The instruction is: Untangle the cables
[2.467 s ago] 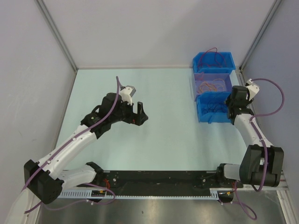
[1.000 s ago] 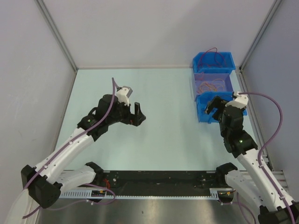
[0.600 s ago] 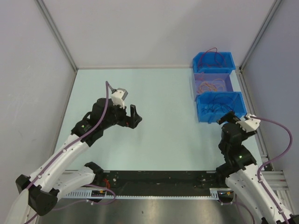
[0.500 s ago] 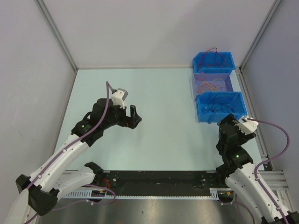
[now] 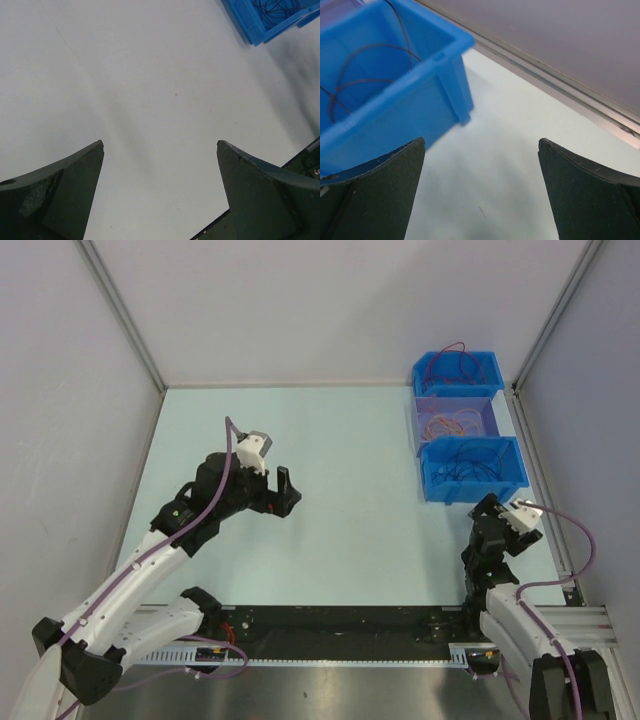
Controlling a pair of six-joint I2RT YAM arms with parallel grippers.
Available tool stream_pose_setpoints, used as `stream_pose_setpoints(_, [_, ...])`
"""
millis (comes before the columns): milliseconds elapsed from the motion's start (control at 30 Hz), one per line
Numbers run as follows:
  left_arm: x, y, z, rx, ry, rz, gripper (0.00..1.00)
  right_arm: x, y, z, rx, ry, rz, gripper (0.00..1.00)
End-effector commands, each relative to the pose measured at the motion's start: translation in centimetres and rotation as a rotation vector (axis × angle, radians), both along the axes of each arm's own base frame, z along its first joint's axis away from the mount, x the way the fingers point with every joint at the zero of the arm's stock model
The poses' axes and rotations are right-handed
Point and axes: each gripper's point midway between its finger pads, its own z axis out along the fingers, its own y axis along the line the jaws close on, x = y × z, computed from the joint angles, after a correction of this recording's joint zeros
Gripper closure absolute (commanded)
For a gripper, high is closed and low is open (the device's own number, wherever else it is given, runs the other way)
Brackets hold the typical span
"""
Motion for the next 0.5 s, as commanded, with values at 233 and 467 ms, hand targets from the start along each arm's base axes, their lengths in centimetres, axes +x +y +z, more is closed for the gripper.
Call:
stream_pose_setpoints(233, [0.7,0.1,0.0,0.020,-0.014,0.003,0.00,5.2,2.1,3.7,0.041,-0.251,0.252,0.00])
stream_pose_setpoints(467, [0.7,0.2,-0.4,0.028,-0.004,0.006,0.00,9.4,5.6,3.5,-0.056,-0.170,0.493,0.00])
